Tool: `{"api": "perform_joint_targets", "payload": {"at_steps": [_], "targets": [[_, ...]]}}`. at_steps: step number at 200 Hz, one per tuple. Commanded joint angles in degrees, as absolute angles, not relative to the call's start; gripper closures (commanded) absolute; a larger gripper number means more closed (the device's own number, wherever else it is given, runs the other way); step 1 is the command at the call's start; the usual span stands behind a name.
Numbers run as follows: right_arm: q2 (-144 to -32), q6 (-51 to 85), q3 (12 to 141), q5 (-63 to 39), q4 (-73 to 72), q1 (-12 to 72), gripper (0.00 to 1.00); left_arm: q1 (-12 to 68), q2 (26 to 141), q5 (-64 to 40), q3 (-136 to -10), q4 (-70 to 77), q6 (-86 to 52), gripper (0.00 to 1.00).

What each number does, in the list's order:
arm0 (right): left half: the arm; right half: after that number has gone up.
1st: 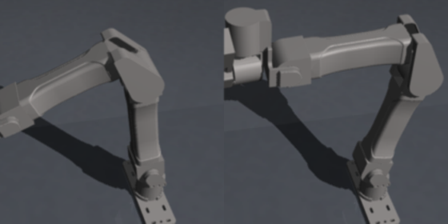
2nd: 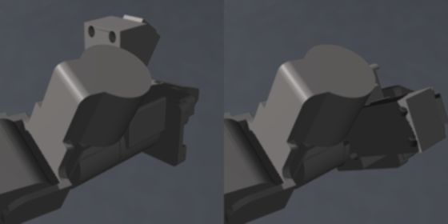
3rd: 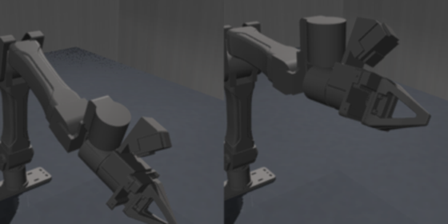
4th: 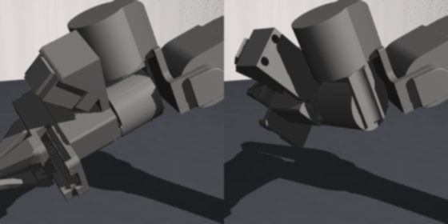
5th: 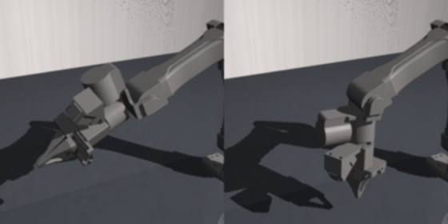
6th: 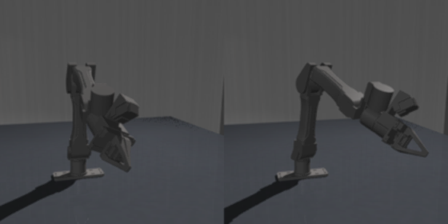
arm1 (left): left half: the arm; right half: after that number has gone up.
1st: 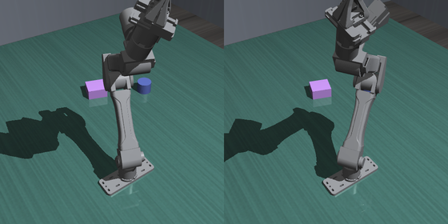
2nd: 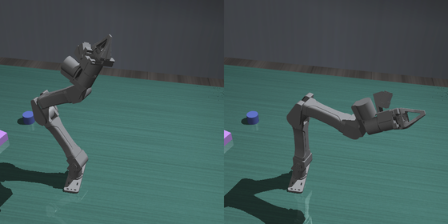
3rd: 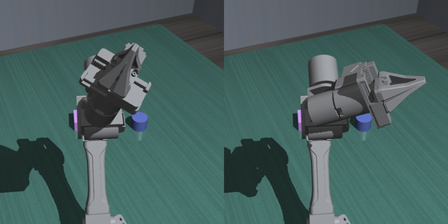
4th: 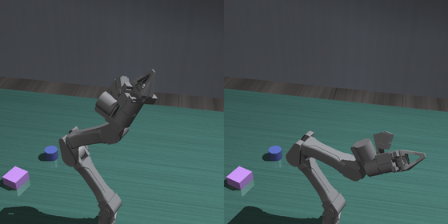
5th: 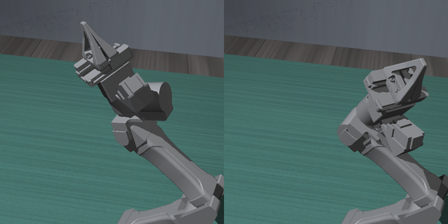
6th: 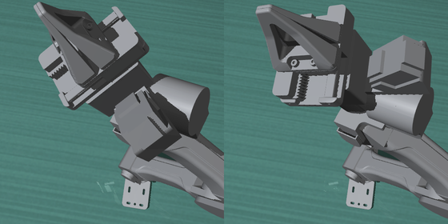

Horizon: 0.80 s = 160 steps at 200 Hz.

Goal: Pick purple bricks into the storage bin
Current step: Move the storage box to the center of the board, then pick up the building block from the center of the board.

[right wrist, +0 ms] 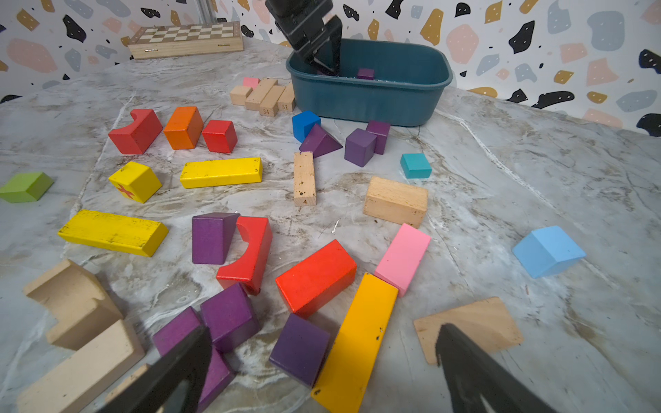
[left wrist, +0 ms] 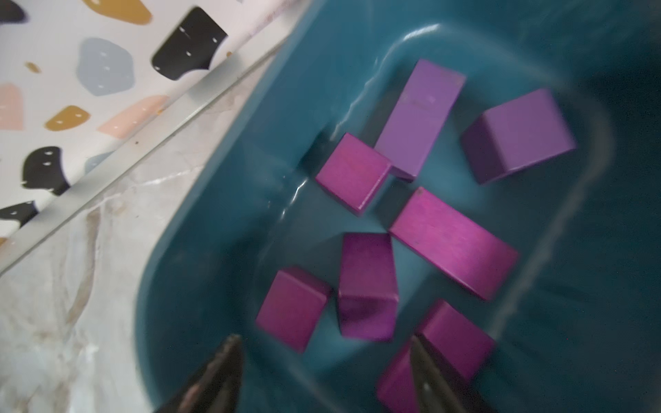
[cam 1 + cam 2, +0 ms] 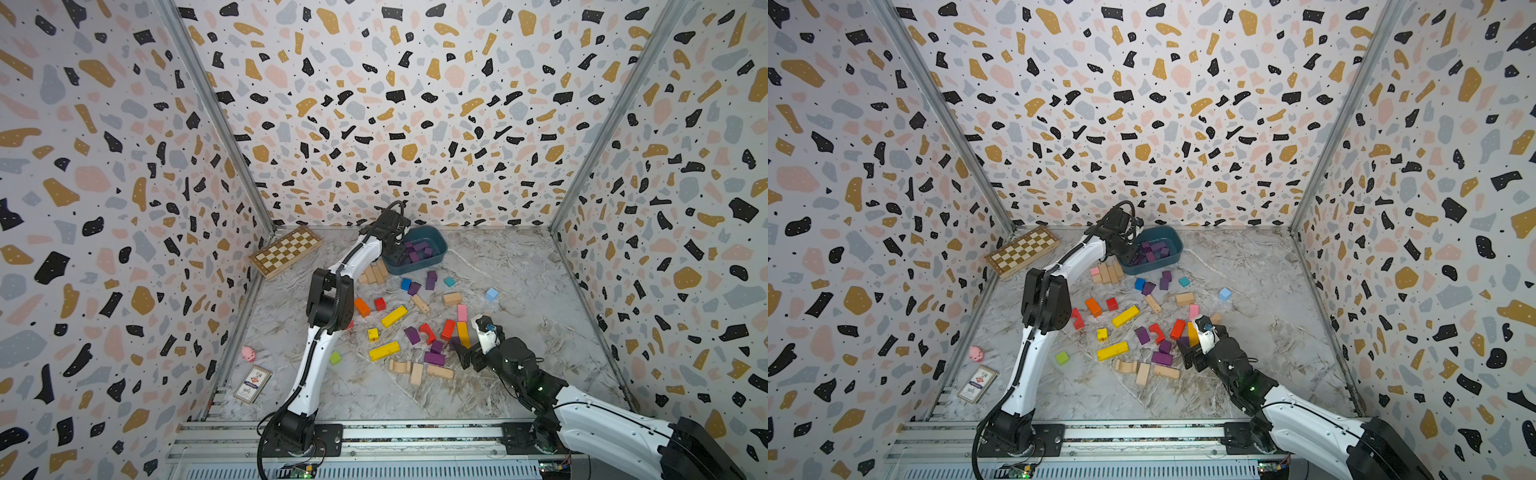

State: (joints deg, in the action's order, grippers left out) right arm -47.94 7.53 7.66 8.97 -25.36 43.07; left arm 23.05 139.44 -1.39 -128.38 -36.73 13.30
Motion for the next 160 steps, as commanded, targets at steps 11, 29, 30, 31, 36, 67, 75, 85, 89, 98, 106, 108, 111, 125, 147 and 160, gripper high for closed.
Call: {"api": "perform_joint_targets", "payload": {"at_steps": [11, 29, 30, 31, 36, 67, 75, 85, 89, 98, 106, 108, 111, 125, 147, 160], "targets": [[-47.70, 7.73, 8.53, 8.59, -26.37, 42.66, 0.00, 23.80, 128.00, -4.27, -124.28, -36.93, 11.83, 0.10], [-47.73, 7.72, 8.59, 8.53, -26.46, 42.54, 0.00, 24.95, 123.97, -5.05, -120.49, -38.12, 10.73, 0.08], [-47.73, 7.68, 8.60, 8.53, -26.46, 42.54, 0.00, 25.04, 123.86, -5.08, -120.36, -38.18, 10.73, 0.08], [-47.77, 7.71, 8.61, 8.57, -26.41, 42.54, 0.00, 25.13, 123.67, -5.04, -120.21, -38.34, 10.68, 0.08], [-47.81, 7.69, 8.61, 8.44, -26.50, 42.54, 0.00, 25.61, 122.91, -4.90, -119.48, -39.03, 10.65, 0.08], [-48.14, 7.73, 8.79, 8.37, -26.46, 42.45, 0.00, 28.06, 119.06, -6.05, -114.30, -41.75, 7.51, 0.08], [-48.17, 7.73, 8.80, 8.33, -26.49, 42.37, 0.00, 28.65, 118.09, -7.46, -112.51, -41.66, 6.54, 0.08], [-48.11, 7.72, 8.71, 8.26, -26.46, 42.36, 0.00, 29.68, 116.87, -8.17, -110.09, -41.41, 5.67, 0.08], [-48.03, 7.73, 8.75, 8.18, -26.46, 42.36, 0.00, 30.10, 116.55, -8.20, -109.05, -41.25, 5.40, 0.08], [-47.97, 7.73, 8.66, 8.20, -26.46, 42.32, 0.00, 31.07, 115.71, -8.19, -106.86, -40.85, 4.83, 0.08], [-47.81, 7.71, 8.61, 8.11, -26.45, 42.30, 0.00, 31.73, 115.11, -8.32, -105.12, -40.54, 4.15, 0.08], [-47.81, 7.73, 8.64, 8.09, -26.48, 42.30, 0.00, 31.84, 114.96, -8.45, -104.66, -40.43, 3.96, 0.08], [-47.75, 7.71, 8.57, 8.13, -26.46, 42.29, 0.00, 32.08, 114.77, -8.67, -103.94, -40.24, 3.70, 0.08], [-47.73, 7.73, 8.53, 8.09, -26.46, 42.28, 0.00, 32.78, 114.27, -9.78, -101.05, -38.76, 2.72, 0.10], [-47.76, 7.68, 8.67, 7.93, -26.50, 42.28, 0.00, 33.09, 114.94, -12.50, -98.30, -36.92, 1.23, 0.12], [-47.69, 7.72, 8.54, 7.92, -26.53, 42.27, 0.00, 33.21, 115.84, -14.50, -97.99, -36.64, 0.64, 0.12]]}}
